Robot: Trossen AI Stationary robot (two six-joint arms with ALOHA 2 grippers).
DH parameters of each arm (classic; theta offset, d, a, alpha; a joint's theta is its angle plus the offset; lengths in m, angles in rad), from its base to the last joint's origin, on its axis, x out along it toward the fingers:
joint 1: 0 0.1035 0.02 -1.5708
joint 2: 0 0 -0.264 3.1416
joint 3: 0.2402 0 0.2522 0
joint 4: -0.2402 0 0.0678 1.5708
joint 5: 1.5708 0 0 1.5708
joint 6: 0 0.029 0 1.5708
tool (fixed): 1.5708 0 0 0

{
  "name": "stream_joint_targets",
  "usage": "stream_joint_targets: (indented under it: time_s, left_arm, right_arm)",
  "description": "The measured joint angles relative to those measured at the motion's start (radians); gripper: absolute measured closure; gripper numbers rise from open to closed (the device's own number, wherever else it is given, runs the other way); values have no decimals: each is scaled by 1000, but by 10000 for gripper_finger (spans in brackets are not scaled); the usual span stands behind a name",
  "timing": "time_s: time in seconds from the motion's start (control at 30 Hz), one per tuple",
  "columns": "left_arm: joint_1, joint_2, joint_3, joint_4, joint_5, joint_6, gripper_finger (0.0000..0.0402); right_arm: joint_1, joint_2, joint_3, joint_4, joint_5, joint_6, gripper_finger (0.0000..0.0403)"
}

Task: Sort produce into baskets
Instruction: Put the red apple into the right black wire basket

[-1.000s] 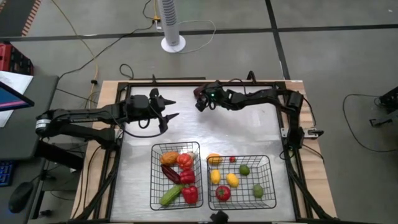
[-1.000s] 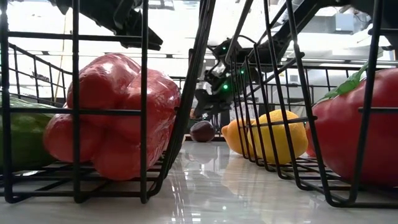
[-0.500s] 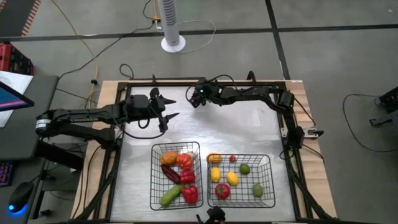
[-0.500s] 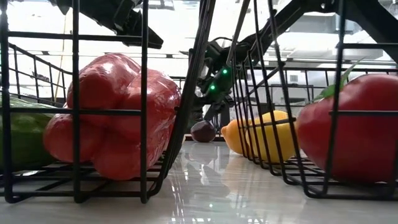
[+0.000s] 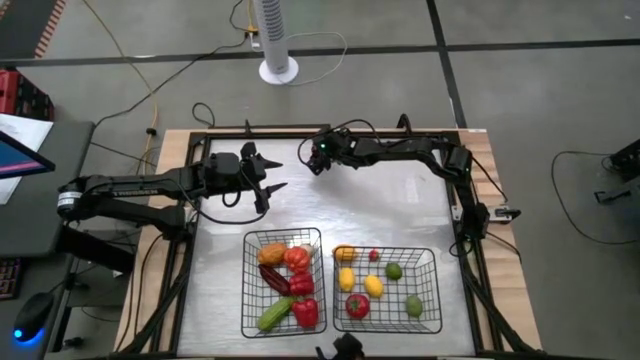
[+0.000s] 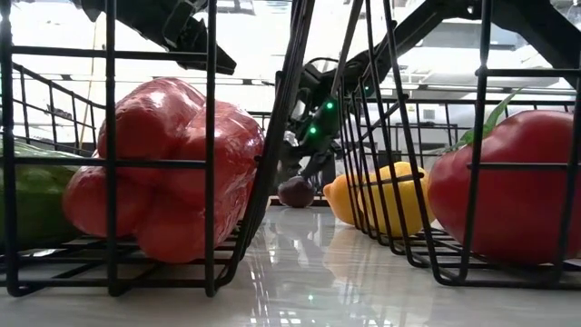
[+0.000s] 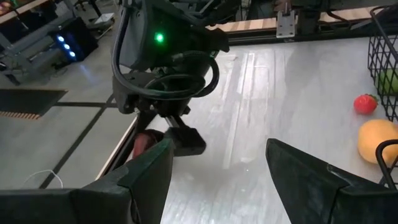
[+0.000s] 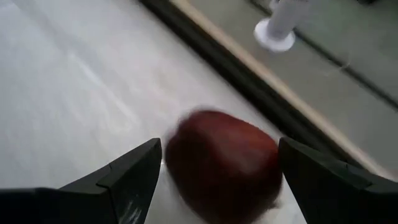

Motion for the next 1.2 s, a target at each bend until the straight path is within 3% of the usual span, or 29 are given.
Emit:
stream_joint_targets:
  time_s: [0.2,0.53,0.83,1.07,1.2]
  left_arm:
    - [0,0,0,-1,0,-4,155]
    - [0,0,0,-8,0,-7,155]
    - [0,0,0,-10,3,-20,155]
    - [0,0,0,-31,11,-19,155]
    - [0,0,0,-32,11,-20,155]
  right_arm:
    - [4,-3,2,-94,-80,19,54]
    - [125,-118,-3,-380,-74,27,54]
    - [163,-156,-2,-331,-9,-43,54]
    - [108,-148,-120,-265,35,-85,54]
    - [82,-147,-155,-287,-42,-58,54]
